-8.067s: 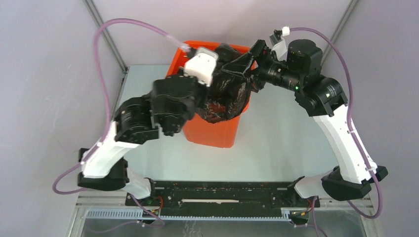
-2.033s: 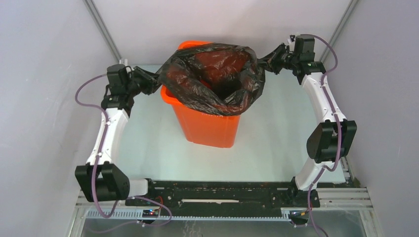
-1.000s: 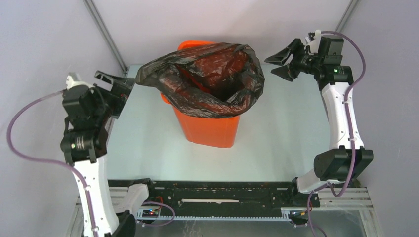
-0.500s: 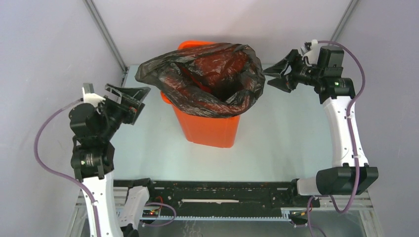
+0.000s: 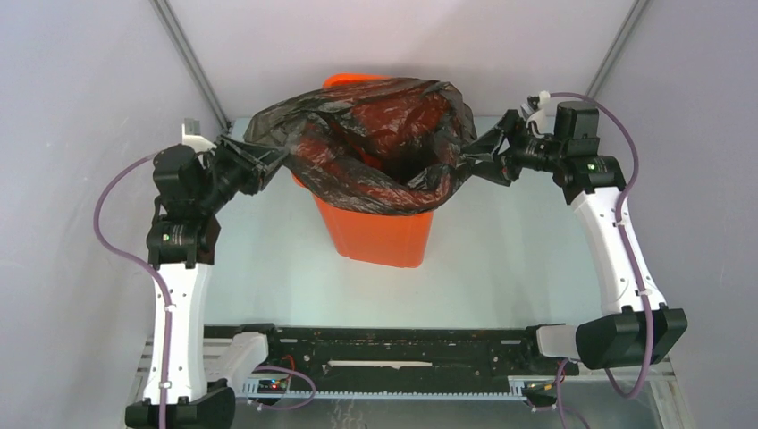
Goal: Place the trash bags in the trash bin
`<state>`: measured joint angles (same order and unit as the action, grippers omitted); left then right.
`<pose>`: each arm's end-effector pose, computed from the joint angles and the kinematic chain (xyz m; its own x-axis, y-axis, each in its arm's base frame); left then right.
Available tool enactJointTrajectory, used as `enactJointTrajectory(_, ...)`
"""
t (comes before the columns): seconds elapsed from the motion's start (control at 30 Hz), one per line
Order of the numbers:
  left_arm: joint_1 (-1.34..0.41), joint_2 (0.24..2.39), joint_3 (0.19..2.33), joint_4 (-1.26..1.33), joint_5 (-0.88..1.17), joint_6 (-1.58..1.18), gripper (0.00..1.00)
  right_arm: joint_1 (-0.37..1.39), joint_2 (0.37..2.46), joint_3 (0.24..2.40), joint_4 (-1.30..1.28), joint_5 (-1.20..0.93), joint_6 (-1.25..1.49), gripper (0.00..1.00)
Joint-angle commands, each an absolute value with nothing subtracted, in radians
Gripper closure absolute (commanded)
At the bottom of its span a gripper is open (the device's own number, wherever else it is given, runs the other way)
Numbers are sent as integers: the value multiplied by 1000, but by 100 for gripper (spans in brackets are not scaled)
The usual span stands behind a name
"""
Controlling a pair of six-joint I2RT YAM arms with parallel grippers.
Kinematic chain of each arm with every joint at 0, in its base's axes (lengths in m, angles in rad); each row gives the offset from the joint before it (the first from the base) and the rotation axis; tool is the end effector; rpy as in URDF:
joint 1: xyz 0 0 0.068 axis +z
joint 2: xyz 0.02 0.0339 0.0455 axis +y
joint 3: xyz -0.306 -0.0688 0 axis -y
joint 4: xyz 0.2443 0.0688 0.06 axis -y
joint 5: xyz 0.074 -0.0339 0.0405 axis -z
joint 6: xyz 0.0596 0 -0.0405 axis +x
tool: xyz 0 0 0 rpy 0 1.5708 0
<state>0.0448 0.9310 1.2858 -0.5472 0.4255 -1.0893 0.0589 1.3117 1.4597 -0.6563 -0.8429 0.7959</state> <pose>0.1724 -0.0169 0.4756 -0.4110 -0.8265 -0.3846 -0.0008 0.4222 -0.9065 0.2706 0.0605 0.4493 -0.8331 0.4271 -0.3516 -0.1358 0.4583 0.8784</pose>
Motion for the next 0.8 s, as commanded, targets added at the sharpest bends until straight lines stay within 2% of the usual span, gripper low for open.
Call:
enactJointTrajectory(0.0, 37, 890, 1297, -607, 412, -989, 78, 74, 1280, 1439, -606, -845, 827, 25)
enactJointTrajectory(0.07, 37, 878, 1293, -632, 403, -959, 91, 74, 1277, 1426, -598, -849, 843, 25)
enactJointTrajectory(0.13, 37, 856, 1271, -628, 425, -945, 96, 76, 1274, 1415, -588, -853, 857, 26)
enactJointTrajectory(0.3, 37, 779, 1225, -672, 471, -896, 100, 84, 1271, 1401, -567, -859, 880, 38)
enactJointTrajectory(0.47, 37, 714, 1161, -730, 410, -864, 100, 72, 1261, 1398, -600, -828, 847, 56)
enactJointTrajectory(0.63, 40, 764, 1161, -743, 312, -837, 100, 61, 1269, 1397, -599, -817, 826, 77)
enactJointTrajectory(0.77, 67, 813, 1141, -714, 271, -824, 100, 61, 1293, 1397, -603, -782, 795, 82)
